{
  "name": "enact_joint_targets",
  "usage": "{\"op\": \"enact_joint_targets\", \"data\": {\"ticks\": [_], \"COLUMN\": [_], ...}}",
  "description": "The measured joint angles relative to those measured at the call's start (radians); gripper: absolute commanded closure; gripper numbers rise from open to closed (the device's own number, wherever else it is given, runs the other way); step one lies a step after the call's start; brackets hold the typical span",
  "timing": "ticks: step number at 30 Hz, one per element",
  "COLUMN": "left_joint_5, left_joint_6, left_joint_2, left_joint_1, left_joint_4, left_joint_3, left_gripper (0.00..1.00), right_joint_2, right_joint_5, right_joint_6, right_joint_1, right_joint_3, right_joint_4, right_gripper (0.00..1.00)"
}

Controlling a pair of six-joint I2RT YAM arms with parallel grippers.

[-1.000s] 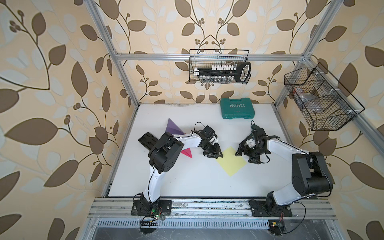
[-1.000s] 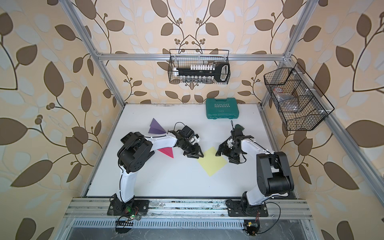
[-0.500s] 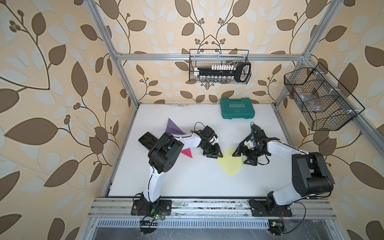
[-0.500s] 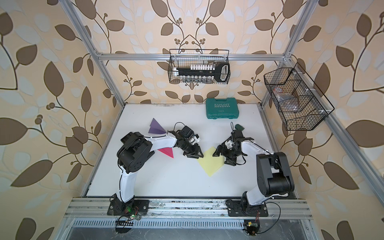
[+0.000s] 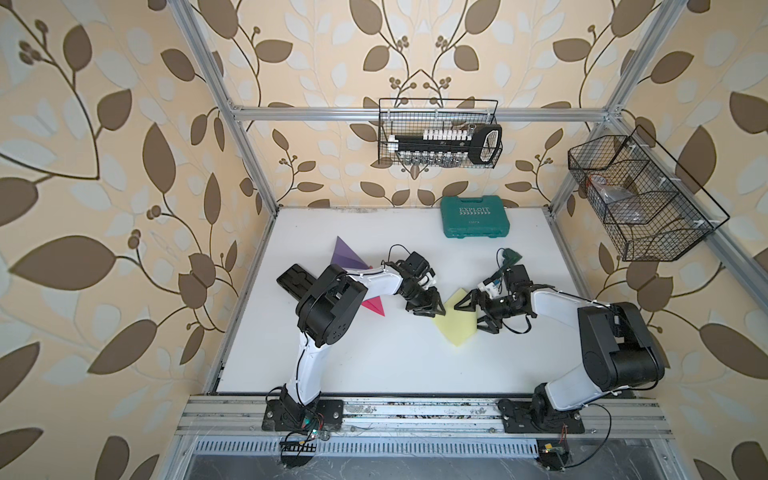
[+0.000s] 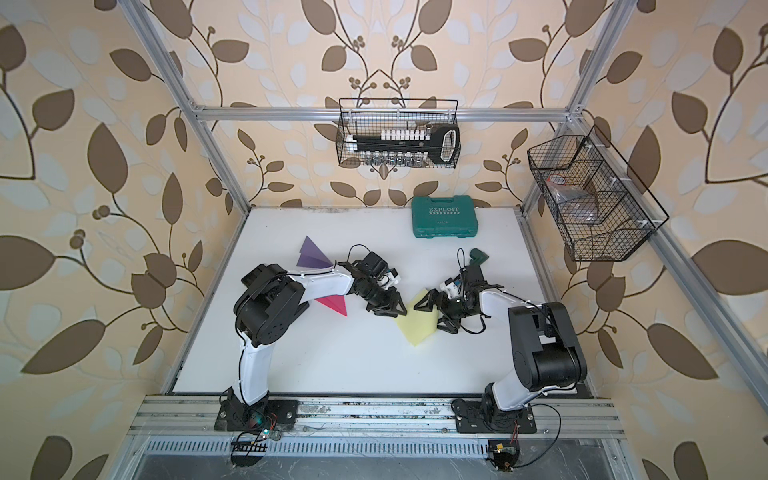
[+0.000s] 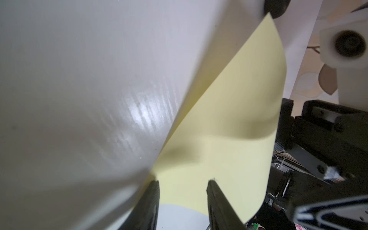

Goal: Fold the square paper diagonally
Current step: Fold the paper at the center of the board.

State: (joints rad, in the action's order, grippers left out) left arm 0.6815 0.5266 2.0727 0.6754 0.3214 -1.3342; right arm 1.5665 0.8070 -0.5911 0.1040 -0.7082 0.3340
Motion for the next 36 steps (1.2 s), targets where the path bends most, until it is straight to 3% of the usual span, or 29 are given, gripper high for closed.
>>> {"op": "enact_joint_targets", "data": {"ticks": [11,20,23,27,30,36], "left_joint_5": [0.000,0.000,0.000,-0.001,-0.002,-0.002], "left_joint_6": [0.000,-0.001,-0.003,-0.003,-0.003,-0.004], "left_joint_2": [-0.005,-0.008,-0.008,-0.009,-0.009,-0.010], "left_joint_1": [0.000,0.000,0.000,0.000,0.000,0.000], "left_joint_4": [-0.013,-0.018,-0.017,-0.012,-0.011,-0.011], "left_joint_3": [0.011,0.015,0.015,0.015,0.015,0.016], "left_gripper": [0.58,0.58,0.58,0.58,0.58,0.59], "right_joint_2": [-0.090,-0.127,-0.135,-0.147,-0.154,-0.164], "right_joint_5": [0.037,0.077,0.071,0.018,-0.046,-0.177], "right_joint_6": [-0.001,-0.010,0.000,0.034,0.054,0.079], "right_joint_1": [0.001,0.001,0.001,0.001,0.001,0.014], "right_joint_3": [-0.008,-0.015,-0.018,-0.049,-0.072,-0.085], "right_joint_4": [0.006,0.004,0.023,0.093,0.146,0.233], "right_gripper": [0.21,0.26,0.33,0.43,0.56,0.67]}}
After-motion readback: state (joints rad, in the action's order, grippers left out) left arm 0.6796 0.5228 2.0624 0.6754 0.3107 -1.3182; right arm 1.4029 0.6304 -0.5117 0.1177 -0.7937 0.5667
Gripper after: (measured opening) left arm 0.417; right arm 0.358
